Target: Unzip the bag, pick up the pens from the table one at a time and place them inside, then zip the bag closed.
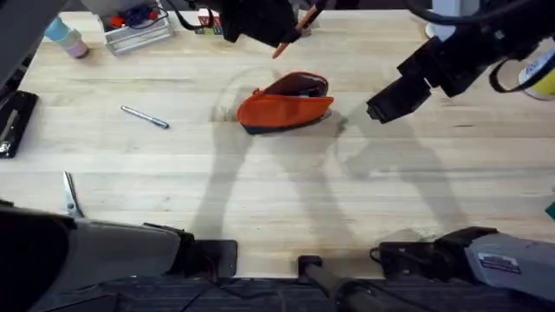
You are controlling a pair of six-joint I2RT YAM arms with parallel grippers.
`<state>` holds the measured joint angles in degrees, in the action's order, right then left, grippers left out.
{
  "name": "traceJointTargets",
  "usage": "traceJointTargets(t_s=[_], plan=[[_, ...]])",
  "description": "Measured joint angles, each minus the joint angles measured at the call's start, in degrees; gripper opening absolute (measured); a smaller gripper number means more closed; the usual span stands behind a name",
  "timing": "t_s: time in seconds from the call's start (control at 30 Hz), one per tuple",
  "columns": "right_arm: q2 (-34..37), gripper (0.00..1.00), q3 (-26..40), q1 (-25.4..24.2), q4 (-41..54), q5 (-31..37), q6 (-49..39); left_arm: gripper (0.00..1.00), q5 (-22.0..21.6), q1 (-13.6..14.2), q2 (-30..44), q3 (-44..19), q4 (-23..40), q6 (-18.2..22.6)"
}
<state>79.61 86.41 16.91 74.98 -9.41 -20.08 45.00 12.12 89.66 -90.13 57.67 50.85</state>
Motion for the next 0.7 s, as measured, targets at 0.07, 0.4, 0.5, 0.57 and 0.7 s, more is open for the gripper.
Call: traceJointTargets(t_s=[0.07, 0.4, 0.5, 0.57, 0.7], plan=[[0.01, 0.998, 0.0, 0.0, 0.0, 0.0, 0.0, 0.043, 0.0, 0.13, 0.8, 0.0, 0.38, 0.0], [0.0, 0.998, 0.0, 0.0, 0.0, 0.0, 0.0, 0.043, -3.35, 3.52, 9.06, 0.0, 1.66, 0.0], [0.02, 0.998, 0.0, 0.0, 0.0, 0.0, 0.0, 0.043, -4.1, 3.5, 9.97, 0.0, 1.53, 0.0], [0.01, 0.998, 0.0, 0.0, 0.0, 0.0, 0.0, 0.043, -4.31, 3.5, 10.61, 0.0, 1.47, 0.02], [0.0, 0.998, 0.0, 0.0, 0.0, 0.0, 0.0, 0.043, -4.33, 3.5, 12.42, 0.0, 1.47, 0.0]])
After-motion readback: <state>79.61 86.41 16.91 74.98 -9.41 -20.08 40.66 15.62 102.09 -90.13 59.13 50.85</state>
